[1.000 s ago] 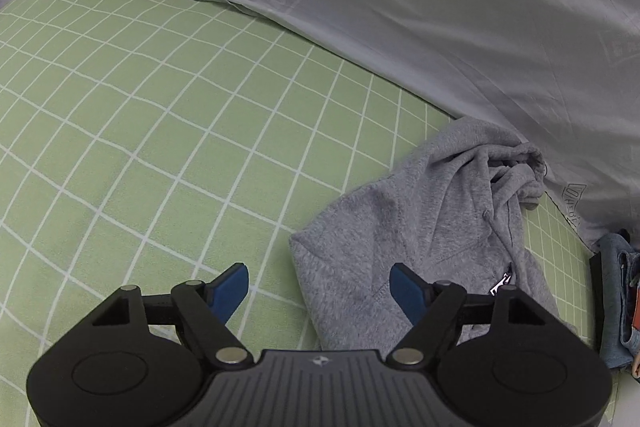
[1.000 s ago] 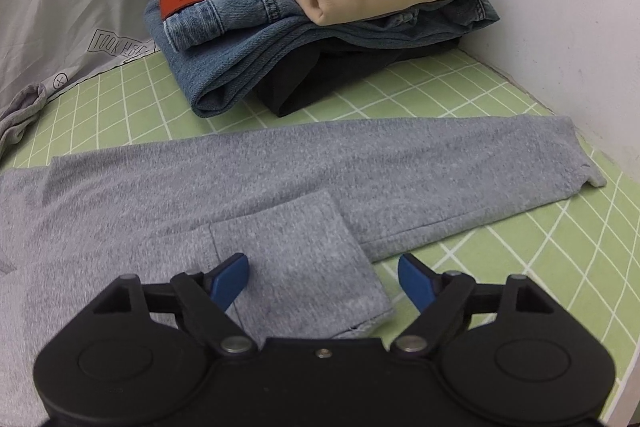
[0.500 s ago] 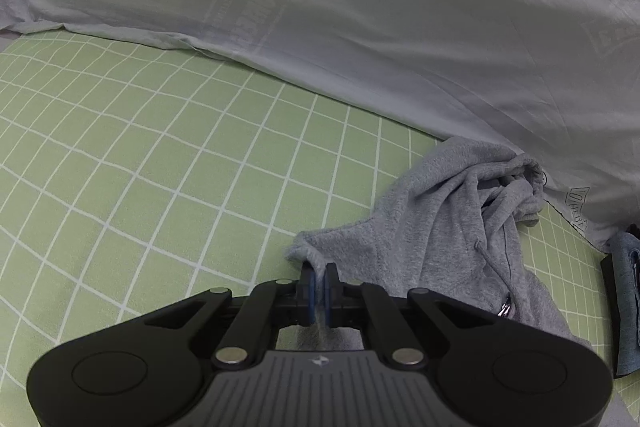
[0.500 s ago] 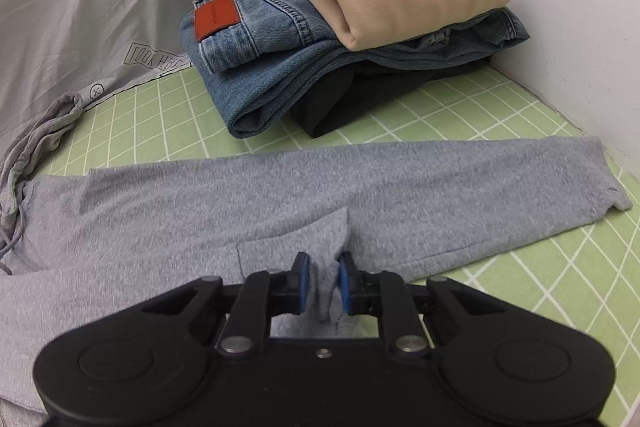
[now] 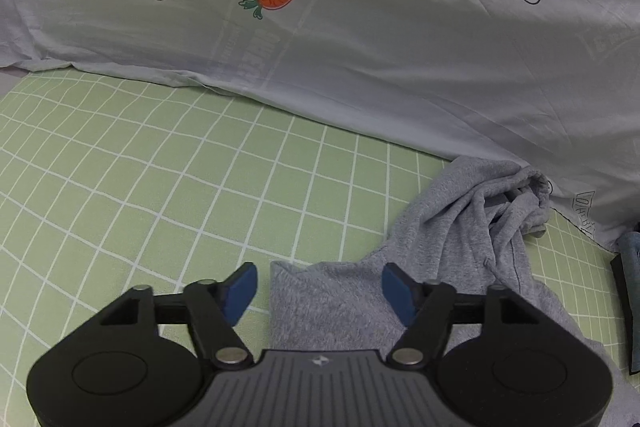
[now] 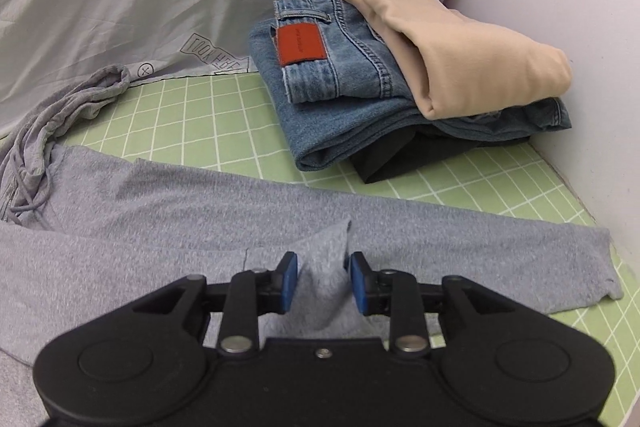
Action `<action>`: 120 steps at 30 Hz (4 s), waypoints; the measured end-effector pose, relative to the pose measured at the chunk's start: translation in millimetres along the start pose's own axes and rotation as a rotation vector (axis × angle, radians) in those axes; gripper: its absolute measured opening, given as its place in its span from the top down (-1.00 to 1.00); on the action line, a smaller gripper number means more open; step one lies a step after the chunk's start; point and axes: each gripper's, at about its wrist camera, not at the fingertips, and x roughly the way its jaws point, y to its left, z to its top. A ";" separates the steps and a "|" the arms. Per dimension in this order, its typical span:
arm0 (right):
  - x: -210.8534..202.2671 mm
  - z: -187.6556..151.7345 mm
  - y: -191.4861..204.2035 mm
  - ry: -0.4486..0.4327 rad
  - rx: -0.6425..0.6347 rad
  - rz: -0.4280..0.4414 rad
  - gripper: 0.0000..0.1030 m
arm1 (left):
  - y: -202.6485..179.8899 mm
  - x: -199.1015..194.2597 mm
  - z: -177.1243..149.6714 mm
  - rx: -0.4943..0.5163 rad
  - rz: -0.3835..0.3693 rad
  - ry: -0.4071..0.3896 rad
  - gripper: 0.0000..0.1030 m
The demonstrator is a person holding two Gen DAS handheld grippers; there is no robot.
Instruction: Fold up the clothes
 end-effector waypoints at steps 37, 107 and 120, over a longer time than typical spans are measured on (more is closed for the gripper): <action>12.6 -11.6 11.3 0.057 0.720 0.643 0.82 | -18.2 -18.1 -124.8 0.165 0.118 0.218 -0.78; 65.3 -34.8 -6.3 -0.137 0.219 -0.170 -1.00 | -120.2 -40.7 -118.9 0.347 -0.265 0.161 0.76; 65.8 -34.1 -6.0 -0.138 0.222 -0.171 -1.00 | -188.7 4.1 -140.0 0.553 -0.315 0.243 0.45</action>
